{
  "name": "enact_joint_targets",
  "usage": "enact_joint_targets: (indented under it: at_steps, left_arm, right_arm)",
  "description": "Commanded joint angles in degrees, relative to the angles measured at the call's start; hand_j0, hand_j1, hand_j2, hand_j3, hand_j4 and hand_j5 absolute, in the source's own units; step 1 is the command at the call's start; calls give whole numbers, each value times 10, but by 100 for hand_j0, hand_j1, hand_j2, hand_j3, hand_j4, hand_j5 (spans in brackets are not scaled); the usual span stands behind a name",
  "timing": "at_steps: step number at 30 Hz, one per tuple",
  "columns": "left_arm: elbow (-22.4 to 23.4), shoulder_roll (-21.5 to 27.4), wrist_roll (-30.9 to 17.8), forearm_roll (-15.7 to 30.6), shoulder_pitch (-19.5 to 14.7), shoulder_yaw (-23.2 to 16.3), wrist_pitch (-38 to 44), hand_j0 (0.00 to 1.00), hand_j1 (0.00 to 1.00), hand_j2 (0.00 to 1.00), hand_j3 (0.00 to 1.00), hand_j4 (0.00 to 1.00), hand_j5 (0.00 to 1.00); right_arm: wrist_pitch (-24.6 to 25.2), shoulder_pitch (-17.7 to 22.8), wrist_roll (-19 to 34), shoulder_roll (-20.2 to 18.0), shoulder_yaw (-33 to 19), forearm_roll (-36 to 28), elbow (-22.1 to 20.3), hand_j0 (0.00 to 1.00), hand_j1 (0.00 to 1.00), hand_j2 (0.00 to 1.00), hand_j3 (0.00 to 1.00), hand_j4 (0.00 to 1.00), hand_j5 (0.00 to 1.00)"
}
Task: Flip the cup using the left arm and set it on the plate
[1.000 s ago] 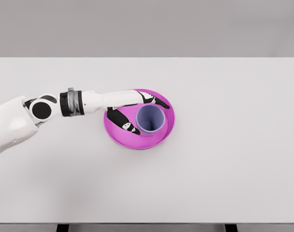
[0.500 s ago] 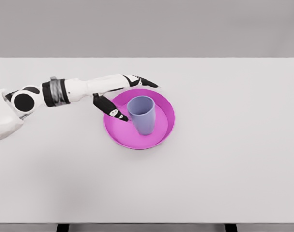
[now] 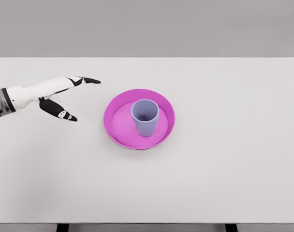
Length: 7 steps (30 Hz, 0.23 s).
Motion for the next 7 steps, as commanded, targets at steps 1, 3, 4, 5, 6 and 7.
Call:
enact_joint_targets:
  at_steps: [1, 3, 4, 5, 6, 7]
  left_arm:
    - [7, 15, 0, -1, 0, 18, 1, 100, 100, 100, 100, 100, 100]
    - [18, 15, 0, -5, 1, 18, 1, 100, 100, 100, 100, 100, 100]
    - [22, 15, 0, -5, 3, 18, 1, 100, 100, 100, 100, 100, 100]
    - [29, 15, 0, -5, 7, 19, 1, 100, 100, 100, 100, 100, 100]
    - [30, 15, 0, -5, 8, 19, 1, 100, 100, 100, 100, 100, 100]
    - [29, 15, 0, -5, 7, 20, 1, 100, 100, 100, 100, 100, 100]
  right_arm:
    - [0, 0, 0, 0, 0, 0, 0, 100, 100, 100, 100, 100, 100]
    - [0, 0, 0, 0, 0, 0, 0, 100, 100, 100, 100, 100, 100]
    - [0, 0, 0, 0, 0, 0, 0, 100, 100, 100, 100, 100, 100]
    - [0, 0, 0, 0, 0, 0, 0, 100, 100, 100, 100, 100, 100]
    - [0, 0, 0, 0, 0, 0, 0, 100, 100, 100, 100, 100, 100]
    - [0, 0, 0, 0, 0, 0, 0, 100, 100, 100, 100, 100, 100]
